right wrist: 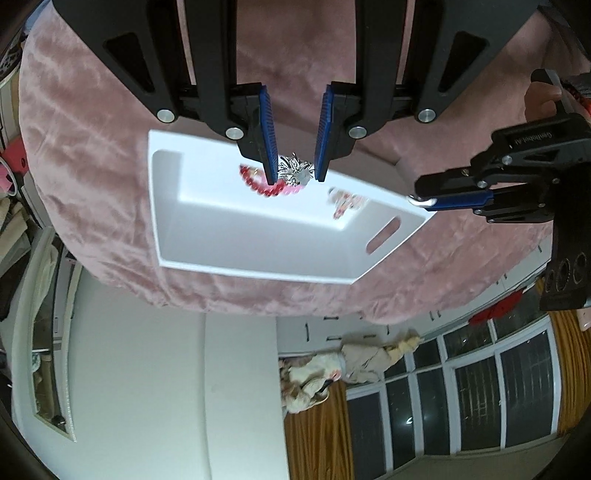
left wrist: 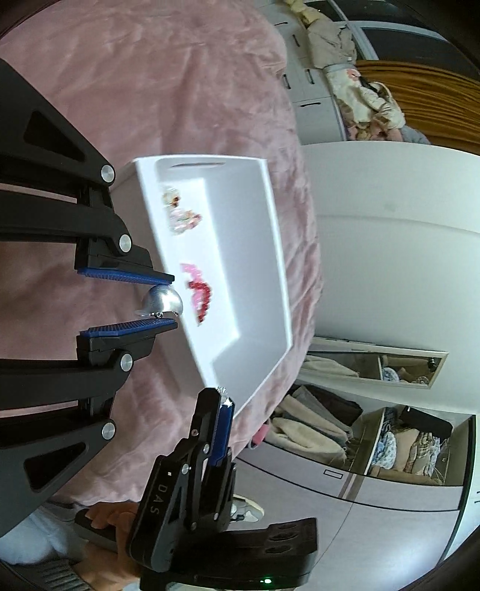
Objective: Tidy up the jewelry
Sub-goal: 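Carry the silver ball charm and flower brooch into the white box, then open both tools to drop the charms and lift away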
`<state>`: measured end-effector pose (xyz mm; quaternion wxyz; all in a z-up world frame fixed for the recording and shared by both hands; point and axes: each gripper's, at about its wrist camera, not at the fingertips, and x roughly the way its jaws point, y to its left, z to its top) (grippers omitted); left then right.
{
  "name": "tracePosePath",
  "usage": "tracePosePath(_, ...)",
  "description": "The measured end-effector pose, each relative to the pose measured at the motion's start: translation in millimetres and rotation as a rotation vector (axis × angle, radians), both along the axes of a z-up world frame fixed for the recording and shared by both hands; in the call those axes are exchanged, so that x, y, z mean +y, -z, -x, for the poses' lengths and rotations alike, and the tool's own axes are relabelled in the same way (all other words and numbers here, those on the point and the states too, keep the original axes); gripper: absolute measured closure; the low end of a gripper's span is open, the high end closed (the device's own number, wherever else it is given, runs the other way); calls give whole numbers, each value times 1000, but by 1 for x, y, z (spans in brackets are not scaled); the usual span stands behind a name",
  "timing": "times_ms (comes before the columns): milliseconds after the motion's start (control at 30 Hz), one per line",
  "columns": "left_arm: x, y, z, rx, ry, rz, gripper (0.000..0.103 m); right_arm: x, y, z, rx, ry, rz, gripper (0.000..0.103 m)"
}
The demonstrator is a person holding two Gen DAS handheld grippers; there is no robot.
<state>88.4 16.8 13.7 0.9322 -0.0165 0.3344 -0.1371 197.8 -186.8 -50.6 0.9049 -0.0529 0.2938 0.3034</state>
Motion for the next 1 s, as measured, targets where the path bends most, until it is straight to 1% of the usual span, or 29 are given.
tracePosePath(100,2,-7,-7,-16,-9,3,79,-2,-2,-7,-13,28,-6,82)
tracePosePath(233,5,-5,-21,-24,-23,-7,79,-4,-2,-21,-19,73,-8,82)
tracePosePath(333,10,1,-35,-16,-40,-7,79,-3,2,-36,-6,107,-4,82)
tracePosePath(467,19,10,-58,16,-66,22,79,-4,9,-51,12,142,8,82)
tracePosePath(600,23,21,-77,41,-85,29,79,-1,12,-59,15,143,12,82)
tracePosePath(767,24,31,-95,66,-103,10,79,7,19,-67,27,146,36,82)
tracePosePath(1000,20,41,-104,95,-99,-7,79,19,29,-71,49,133,80,82)
